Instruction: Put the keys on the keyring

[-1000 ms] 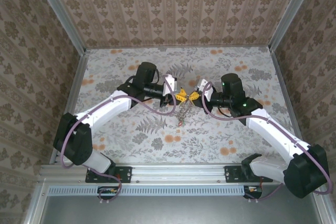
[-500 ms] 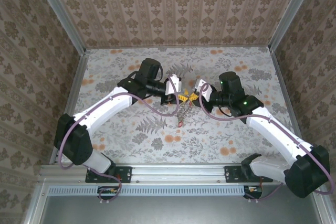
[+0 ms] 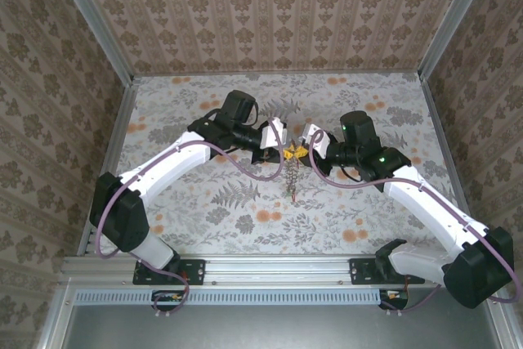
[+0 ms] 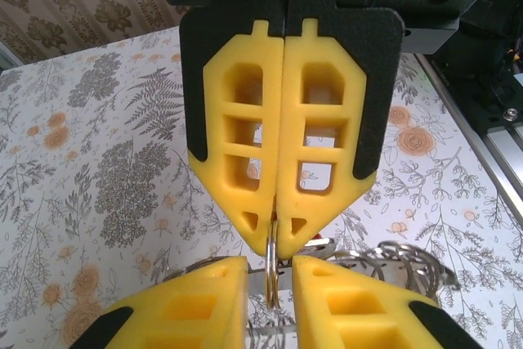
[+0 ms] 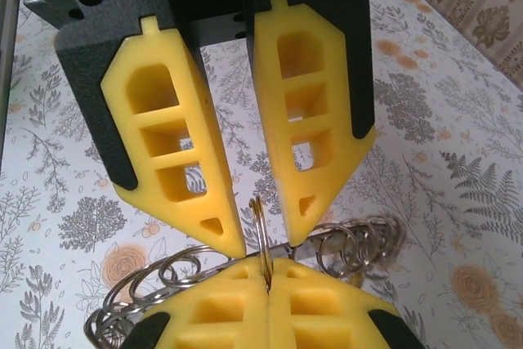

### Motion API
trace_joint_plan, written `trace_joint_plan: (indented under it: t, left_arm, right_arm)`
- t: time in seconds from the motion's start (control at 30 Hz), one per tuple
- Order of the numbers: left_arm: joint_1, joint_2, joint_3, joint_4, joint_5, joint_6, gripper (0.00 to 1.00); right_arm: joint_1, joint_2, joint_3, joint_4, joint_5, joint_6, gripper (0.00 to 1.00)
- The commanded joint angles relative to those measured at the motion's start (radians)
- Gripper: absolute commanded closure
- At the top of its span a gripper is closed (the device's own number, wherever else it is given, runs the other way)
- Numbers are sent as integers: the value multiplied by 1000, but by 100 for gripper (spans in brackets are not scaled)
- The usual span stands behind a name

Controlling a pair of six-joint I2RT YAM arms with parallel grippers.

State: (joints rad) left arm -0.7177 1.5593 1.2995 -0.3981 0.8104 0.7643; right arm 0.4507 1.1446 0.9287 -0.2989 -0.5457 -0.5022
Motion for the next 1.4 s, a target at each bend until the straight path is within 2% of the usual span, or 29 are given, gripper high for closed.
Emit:
trace_joint_plan:
  t: [0.0,0.13,0.17,0.27,0.33,0.8,0.83,0.93,1.03,1.17,1.37]
  left_arm:
    - [-8,4,24,-11,7,20,81]
    - [-9,2,21,-12,6,24,93]
    - [-10,0,20,-12,4,23,93]
    - [-12,-3,18,-5,3,22,84]
    - [-12,-5,18,-5,1,23,81]
    - [-13,-12,3,6,0,12,83]
    - [-15,-12,3,8,0,10,84]
    - [-16,-8,4,5,-2,11,100]
    - [-16,-12,1,20,-4,-4,100]
    - [16,-38,-44,124,108,-82,100]
    - [43,-67,-108,288,213,-189,100]
  right_arm:
    - [9,-10,43,10,6,-18,100]
    - [10,-6,43,8,13,-16,100]
    - [11,-4,43,6,18,-18,100]
    - [12,1,44,-4,23,-22,100]
    - [14,1,43,-2,21,-21,100]
    - [15,2,41,4,21,-21,100]
    - [15,4,42,3,22,-20,100]
    - [16,3,42,6,19,-18,100]
    - [18,-2,37,6,24,-21,98]
    - [6,-22,-15,37,52,-24,89]
    - [-33,-52,-108,185,-43,77,83]
